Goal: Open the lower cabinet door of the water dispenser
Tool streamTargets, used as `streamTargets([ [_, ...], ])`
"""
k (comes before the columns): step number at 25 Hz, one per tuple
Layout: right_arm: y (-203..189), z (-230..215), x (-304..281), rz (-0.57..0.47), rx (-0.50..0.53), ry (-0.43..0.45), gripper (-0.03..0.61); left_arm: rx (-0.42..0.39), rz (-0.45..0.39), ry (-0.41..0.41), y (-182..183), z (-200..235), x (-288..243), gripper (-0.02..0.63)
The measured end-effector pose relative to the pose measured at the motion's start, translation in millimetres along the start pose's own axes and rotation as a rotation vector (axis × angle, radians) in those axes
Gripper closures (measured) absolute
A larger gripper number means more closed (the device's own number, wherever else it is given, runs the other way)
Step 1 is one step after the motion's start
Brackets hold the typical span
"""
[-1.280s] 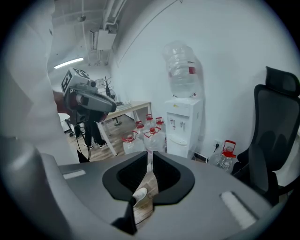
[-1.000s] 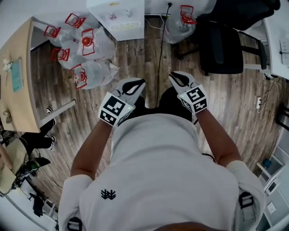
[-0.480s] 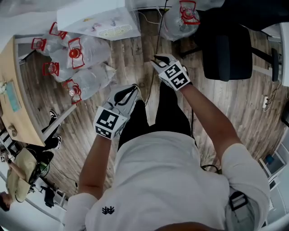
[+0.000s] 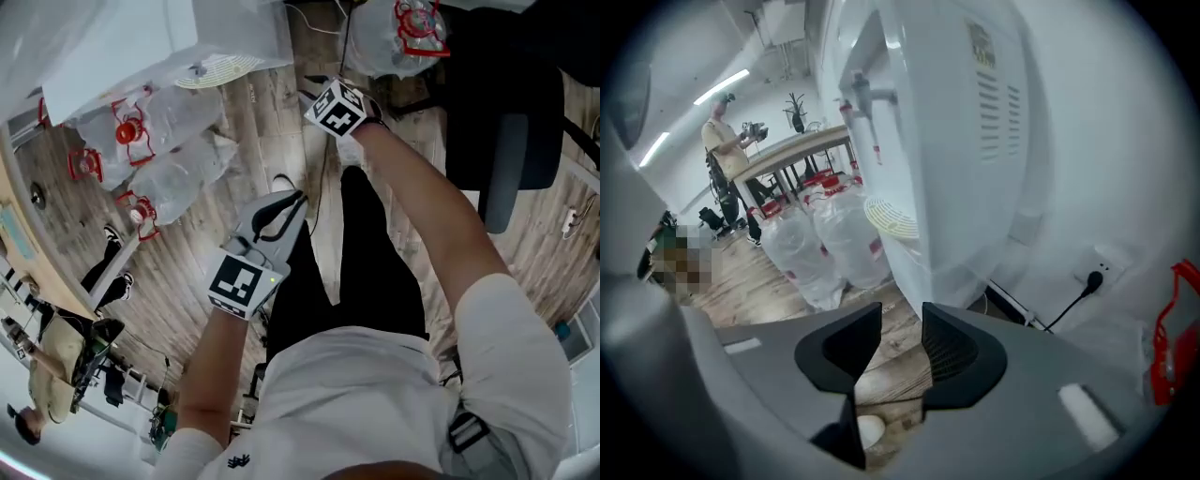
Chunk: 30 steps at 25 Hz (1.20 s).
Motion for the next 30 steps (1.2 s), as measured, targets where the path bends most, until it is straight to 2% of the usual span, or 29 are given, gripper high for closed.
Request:
streamTargets([
  [3, 5.7, -22.2, -34.5, 0.007, 0.028, 0.005, 0.452, 0.019, 0.005, 0.017, -1.6, 11.2, -17.8, 0.555],
  [9, 21.6, -52.0, -86.5, 0.03, 0.127, 0.003, 0.431, 0.005, -0.006, 0.036, -6.8, 25.7, -38.1, 0.555],
  [21, 46.6, -60.0, -126.5, 0.069, 0.262, 0.002, 0.414, 0.039, -0.028, 0.04, -15.9, 35.5, -39.9, 0.555],
  [30, 46.9, -52.7, -127.6, 0.058, 0.212, -0.072, 0.416, 0.052, -0.047, 0.046, -24.7, 41.4, -24.9, 0.555],
])
Point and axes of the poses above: the fingertips, and each gripper's own axes: x backward along the fingers, z to its left, y out of its top, the point moved 10 cm from there along x, backward along the fingers, and after that the axes turned 8 degrees about -x, right-handed, at the moved point
